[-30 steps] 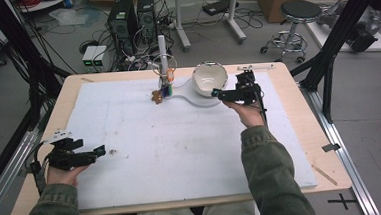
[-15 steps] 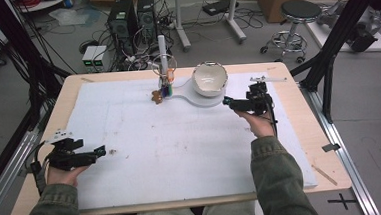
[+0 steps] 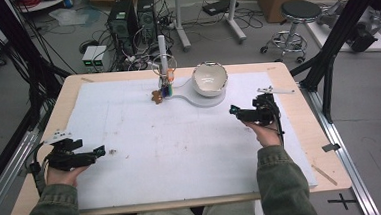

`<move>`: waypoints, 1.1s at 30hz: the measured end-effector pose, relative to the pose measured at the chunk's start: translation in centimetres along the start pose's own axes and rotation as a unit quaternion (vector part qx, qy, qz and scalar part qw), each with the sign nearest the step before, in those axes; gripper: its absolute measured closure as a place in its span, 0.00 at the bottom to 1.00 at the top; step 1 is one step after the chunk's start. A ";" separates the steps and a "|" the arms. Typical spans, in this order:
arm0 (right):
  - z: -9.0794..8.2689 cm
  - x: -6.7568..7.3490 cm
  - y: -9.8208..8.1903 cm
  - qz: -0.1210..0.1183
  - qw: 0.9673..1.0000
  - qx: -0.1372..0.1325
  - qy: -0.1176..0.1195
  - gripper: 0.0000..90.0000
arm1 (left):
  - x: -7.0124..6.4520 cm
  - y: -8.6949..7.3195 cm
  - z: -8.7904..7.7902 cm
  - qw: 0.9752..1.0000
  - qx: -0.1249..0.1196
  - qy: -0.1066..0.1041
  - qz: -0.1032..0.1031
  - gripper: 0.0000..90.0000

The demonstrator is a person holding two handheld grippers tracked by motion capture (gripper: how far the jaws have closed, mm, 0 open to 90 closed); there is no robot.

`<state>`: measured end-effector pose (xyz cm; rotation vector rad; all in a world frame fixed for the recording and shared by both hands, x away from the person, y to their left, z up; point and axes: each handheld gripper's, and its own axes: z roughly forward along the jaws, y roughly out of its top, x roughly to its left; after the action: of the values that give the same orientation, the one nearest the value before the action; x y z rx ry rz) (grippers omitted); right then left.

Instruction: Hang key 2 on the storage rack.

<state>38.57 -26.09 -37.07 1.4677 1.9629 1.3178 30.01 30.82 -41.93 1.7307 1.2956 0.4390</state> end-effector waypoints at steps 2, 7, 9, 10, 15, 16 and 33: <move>-0.2 -0.1 -0.4 -0.001 1.000 0.001 -0.001 0.01 | 0.0 0.0 0.0 1.000 0.000 0.000 0.000 0.02; -0.8 -0.6 -1.3 -0.003 1.000 -0.002 0.004 0.01 | 0.0 0.0 0.0 1.000 0.001 0.001 0.000 0.02; -1.0 -0.8 -1.6 -0.001 1.000 -0.005 0.008 0.01 | 0.0 0.0 0.0 1.000 0.001 0.001 0.000 0.02; -1.1 -0.9 -1.8 -0.002 1.000 -0.004 0.009 0.01 | 0.0 0.0 0.0 1.000 0.001 0.001 0.001 0.02; -1.4 -1.1 -2.7 -0.006 1.000 -0.007 0.006 0.01 | 0.0 0.0 0.0 1.000 -0.001 0.002 -0.001 0.02; -1.5 -1.1 -2.8 -0.009 1.000 -0.009 0.004 0.01 | -0.1 0.0 0.0 1.000 -0.001 0.003 -0.001 0.02; -2.8 -1.6 -4.8 -0.027 0.998 -0.042 -0.044 0.01 | -0.1 0.0 -0.2 1.000 -0.004 0.007 0.000 0.02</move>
<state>34.50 -28.92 -40.08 1.3994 1.8564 1.2744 29.85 30.83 -41.88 1.7230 1.3011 0.4563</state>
